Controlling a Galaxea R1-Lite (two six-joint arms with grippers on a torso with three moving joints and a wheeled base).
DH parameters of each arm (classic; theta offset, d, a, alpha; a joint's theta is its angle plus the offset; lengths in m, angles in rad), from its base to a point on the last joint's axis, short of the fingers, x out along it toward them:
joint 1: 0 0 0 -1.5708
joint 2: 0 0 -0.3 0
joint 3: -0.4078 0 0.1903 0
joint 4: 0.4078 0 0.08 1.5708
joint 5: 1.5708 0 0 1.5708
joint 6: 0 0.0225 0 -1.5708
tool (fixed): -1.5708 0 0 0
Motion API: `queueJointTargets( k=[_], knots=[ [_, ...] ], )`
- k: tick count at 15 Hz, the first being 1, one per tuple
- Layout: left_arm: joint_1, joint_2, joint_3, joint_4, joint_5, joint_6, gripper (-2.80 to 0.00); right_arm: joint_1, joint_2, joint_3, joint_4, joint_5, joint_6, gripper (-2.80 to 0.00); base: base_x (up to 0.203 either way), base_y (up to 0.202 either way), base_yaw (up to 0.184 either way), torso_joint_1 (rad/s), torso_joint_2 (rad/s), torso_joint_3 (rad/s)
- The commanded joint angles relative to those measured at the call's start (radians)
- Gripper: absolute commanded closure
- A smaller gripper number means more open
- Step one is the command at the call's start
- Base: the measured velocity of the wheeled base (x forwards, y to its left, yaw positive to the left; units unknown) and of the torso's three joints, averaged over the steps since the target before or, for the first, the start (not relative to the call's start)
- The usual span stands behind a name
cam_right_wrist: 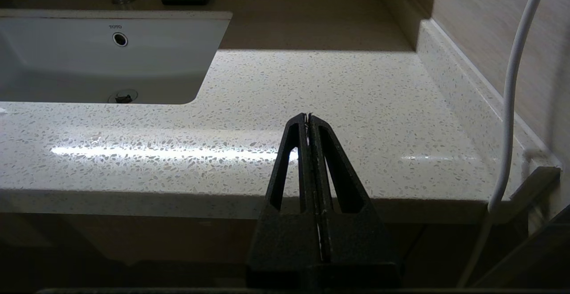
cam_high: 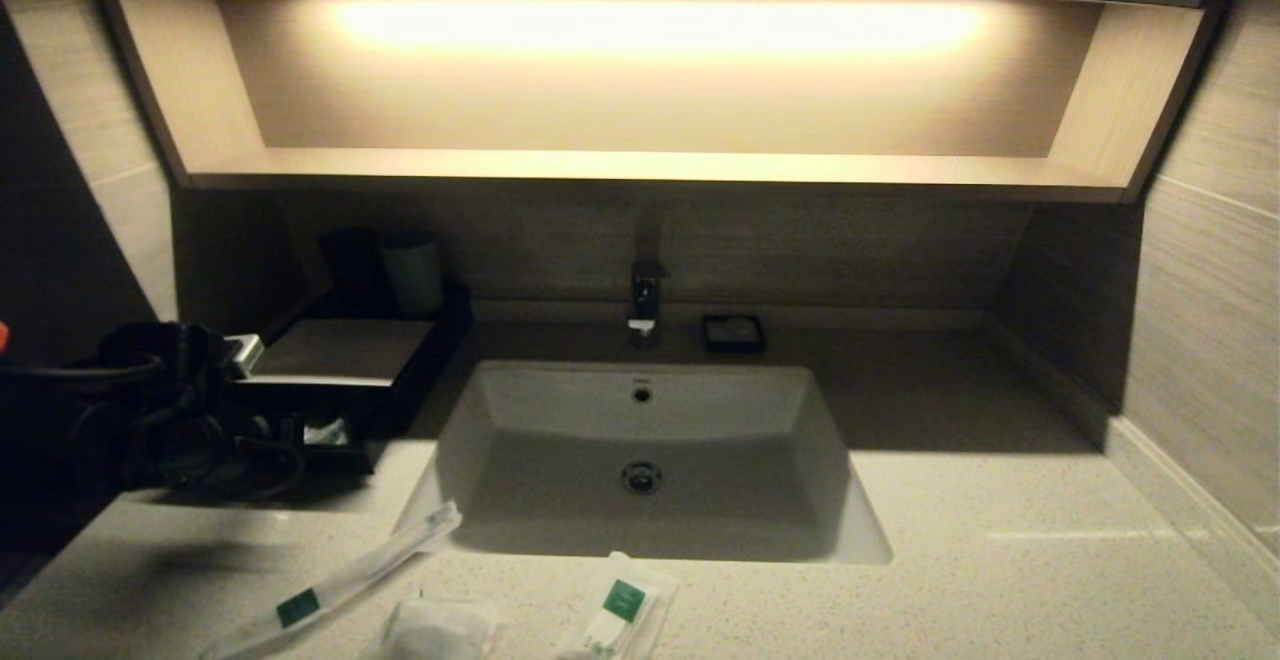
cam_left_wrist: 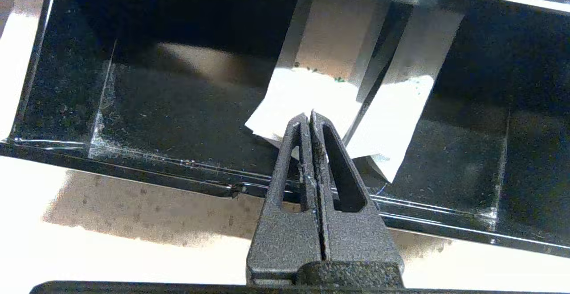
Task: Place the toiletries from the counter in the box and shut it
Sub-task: Open the drawer
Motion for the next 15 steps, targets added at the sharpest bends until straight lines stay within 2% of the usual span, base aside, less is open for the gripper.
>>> queueJointTargets(
  k=[1,15],
  knots=[
    [0.001,-0.009,0.003,0.010,-0.002,0.001,0.00,0.000,0.000,0.002,-0.001,-0.001,0.000,0.00,0.000,0.000,0.000,0.000,0.00,0.000],
    [0.001,-0.058,0.004,0.150,-0.002,0.062,0.00,0.000,0.000,0.002,-0.001,0.000,0.000,0.00,0.000,0.000,0.000,0.000,0.00,0.000]
  ],
)
